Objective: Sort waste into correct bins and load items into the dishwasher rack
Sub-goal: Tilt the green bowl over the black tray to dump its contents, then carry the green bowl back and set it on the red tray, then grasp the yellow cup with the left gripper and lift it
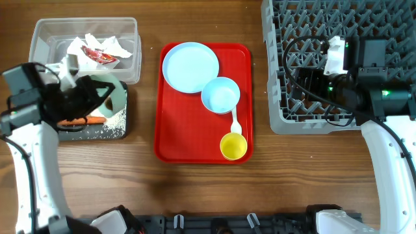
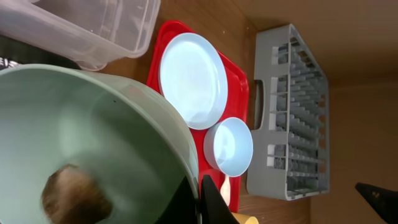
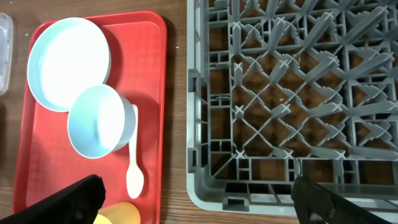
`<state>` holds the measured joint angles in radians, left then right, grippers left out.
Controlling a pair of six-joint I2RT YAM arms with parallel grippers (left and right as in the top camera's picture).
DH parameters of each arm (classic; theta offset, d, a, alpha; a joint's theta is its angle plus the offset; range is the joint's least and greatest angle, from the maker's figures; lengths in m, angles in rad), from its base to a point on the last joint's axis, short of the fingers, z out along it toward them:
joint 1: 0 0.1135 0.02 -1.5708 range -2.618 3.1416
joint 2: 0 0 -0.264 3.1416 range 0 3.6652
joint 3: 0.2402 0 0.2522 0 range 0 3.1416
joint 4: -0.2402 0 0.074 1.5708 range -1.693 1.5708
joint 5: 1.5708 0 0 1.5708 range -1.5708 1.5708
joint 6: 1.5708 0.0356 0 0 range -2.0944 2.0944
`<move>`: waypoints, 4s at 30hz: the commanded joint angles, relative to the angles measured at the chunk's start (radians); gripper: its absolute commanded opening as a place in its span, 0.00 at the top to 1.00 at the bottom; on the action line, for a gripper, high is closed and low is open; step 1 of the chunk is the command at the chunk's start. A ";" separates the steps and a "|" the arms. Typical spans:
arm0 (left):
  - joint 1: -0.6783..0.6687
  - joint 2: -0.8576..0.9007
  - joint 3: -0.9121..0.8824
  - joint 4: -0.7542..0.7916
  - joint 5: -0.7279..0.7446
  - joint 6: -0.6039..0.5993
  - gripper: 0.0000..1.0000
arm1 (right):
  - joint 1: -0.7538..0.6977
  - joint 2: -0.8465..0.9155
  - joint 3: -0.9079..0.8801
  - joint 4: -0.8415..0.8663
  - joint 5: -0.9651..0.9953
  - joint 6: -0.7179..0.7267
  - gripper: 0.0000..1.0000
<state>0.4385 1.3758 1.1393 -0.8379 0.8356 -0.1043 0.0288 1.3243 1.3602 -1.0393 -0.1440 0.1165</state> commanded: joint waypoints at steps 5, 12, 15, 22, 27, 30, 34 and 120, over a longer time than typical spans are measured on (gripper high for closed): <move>0.162 0.212 0.010 0.061 0.367 0.159 0.96 | -0.004 0.010 0.021 -0.005 0.018 0.013 0.00; 0.252 0.412 0.010 0.229 0.696 0.180 0.96 | -0.004 0.010 0.021 -0.006 0.018 0.014 0.00; 0.256 0.473 0.010 0.287 0.741 0.162 0.96 | -0.004 0.010 0.021 -0.008 0.018 0.014 0.00; 0.256 0.526 0.010 0.304 0.741 0.159 0.96 | -0.004 0.010 0.021 -0.009 0.018 0.014 0.00; 0.253 0.516 0.013 0.307 0.741 0.095 0.96 | -0.004 0.010 0.021 -0.009 0.018 0.014 0.00; 0.236 0.473 0.014 0.307 0.741 0.096 0.96 | -0.004 0.010 0.021 -0.009 0.018 0.014 0.00; 0.167 0.345 0.014 0.311 0.721 0.097 0.96 | -0.004 0.010 0.021 -0.008 0.018 0.014 0.00; -1.197 0.456 0.191 -0.111 -0.594 0.148 0.28 | -0.004 0.010 0.021 0.011 0.018 0.014 0.00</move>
<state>-0.7639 1.8019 1.3388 -0.9741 0.2520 0.0631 0.0288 1.3243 1.3602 -1.0309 -0.1368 0.1162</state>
